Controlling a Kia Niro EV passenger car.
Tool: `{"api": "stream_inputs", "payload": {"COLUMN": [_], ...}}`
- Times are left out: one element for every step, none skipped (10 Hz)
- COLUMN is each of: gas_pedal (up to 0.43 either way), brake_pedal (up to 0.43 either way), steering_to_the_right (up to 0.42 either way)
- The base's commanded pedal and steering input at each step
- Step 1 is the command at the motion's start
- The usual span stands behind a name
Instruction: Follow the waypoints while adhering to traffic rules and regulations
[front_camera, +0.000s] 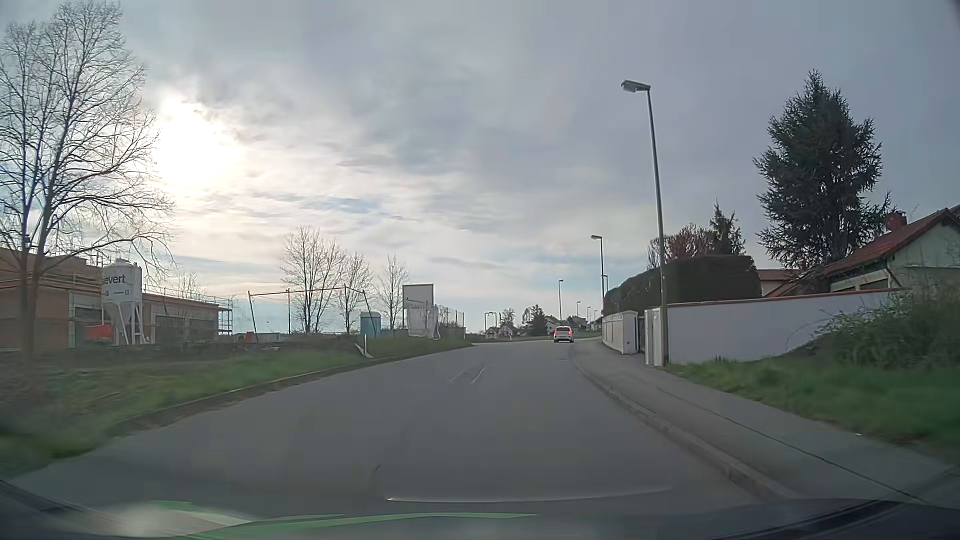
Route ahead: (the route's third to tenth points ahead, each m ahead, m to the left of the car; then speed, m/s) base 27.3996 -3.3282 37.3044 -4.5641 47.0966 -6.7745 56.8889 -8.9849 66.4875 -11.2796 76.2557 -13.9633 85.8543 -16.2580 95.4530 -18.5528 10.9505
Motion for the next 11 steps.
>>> {"api": "stream_inputs", "payload": {"gas_pedal": [0.228,0.22,0.189,0.189,0.189,0.189,0.189,0.189,0.189,0.189,0.189], "brake_pedal": [0.0,0.0,0.0,0.0,0.0,0.0,0.0,0.0,0.0,0.0,0.0], "steering_to_the_right": [0.026,0.026,0.026,0.025,0.024,0.024,0.023,0.022,0.021,0.02,0.019]}}
